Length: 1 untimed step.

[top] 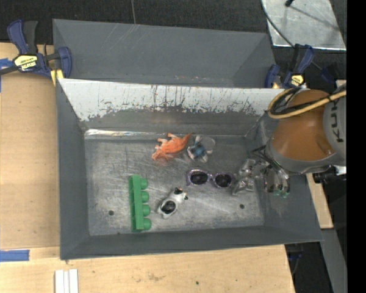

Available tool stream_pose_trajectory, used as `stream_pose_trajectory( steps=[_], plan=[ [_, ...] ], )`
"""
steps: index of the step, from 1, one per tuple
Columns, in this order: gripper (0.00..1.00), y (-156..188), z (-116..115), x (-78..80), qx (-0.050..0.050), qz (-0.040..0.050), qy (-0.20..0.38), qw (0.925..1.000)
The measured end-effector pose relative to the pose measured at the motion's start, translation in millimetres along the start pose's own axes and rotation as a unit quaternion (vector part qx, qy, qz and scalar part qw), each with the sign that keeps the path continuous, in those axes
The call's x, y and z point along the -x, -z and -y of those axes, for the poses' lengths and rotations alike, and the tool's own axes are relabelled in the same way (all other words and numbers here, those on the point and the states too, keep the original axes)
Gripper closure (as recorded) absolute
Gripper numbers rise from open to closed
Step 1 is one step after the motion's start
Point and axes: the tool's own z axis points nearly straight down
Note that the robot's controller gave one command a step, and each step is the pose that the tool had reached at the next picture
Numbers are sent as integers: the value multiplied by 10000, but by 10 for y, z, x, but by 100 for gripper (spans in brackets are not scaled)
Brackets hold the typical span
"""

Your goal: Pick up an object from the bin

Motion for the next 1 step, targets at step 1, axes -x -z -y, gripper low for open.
stream_pose_trajectory(
  steps=[1],
  plan=[
    [100,6,41,17,8,57,601,9982]
  ],
)
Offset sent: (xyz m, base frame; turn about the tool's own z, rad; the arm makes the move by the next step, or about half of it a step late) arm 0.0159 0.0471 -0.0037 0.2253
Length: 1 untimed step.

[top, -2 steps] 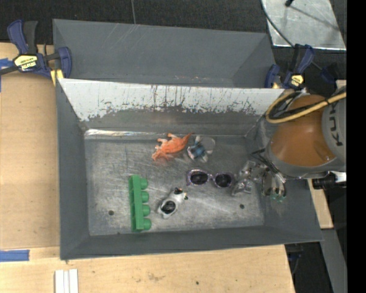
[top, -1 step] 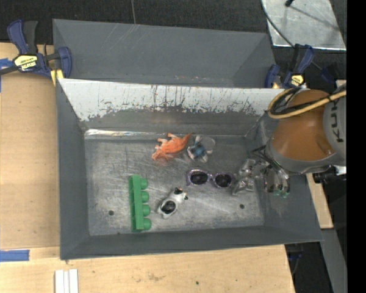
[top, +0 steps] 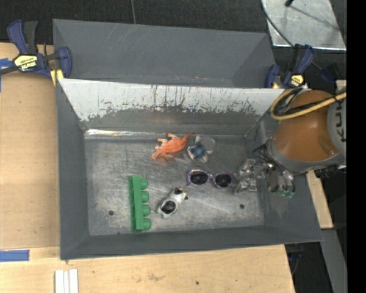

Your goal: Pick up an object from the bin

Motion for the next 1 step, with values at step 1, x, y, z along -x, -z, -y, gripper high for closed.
stream_pose_trajectory(
  steps=[1],
  plan=[
    [100,-3,-215,35,-54,-29,-1354,9908]
  ],
)
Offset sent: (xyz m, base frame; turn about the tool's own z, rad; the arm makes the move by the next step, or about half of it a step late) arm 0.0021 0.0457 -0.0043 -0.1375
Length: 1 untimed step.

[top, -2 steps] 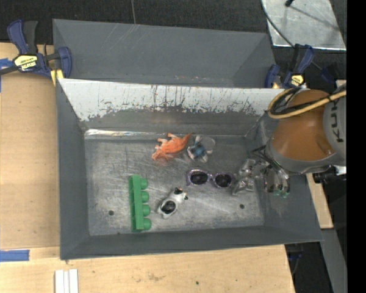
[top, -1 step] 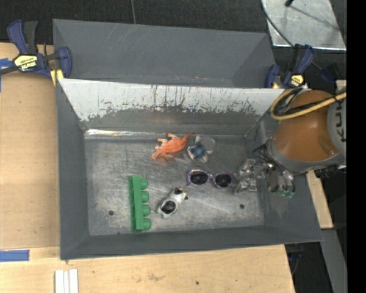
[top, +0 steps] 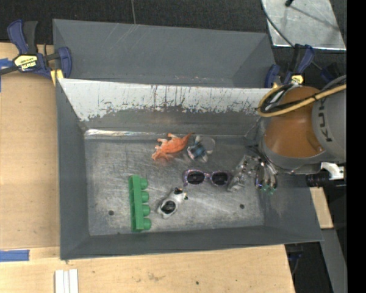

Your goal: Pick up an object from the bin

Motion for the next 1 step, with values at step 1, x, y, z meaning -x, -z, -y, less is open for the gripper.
stream_pose_trajectory(
  steps=[1],
  plan=[
    [0,-11,-197,-92,28,30,1961,9806]
  ],
)
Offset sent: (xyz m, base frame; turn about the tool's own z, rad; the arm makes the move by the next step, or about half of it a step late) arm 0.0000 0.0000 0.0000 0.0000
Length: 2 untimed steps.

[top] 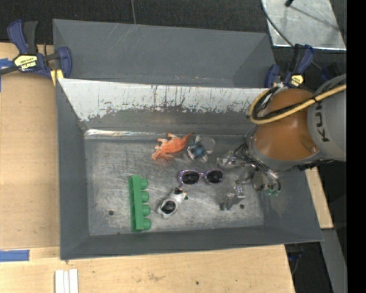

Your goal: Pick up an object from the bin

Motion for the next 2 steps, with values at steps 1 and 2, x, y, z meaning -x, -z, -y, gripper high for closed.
stream_pose_trajectory(
  steps=[1,2],
  plan=[
    [0,2,-13,-4,1,5,59,10000],
    [0,3,-56,-41,1,3,-496,9988]
  ],
)
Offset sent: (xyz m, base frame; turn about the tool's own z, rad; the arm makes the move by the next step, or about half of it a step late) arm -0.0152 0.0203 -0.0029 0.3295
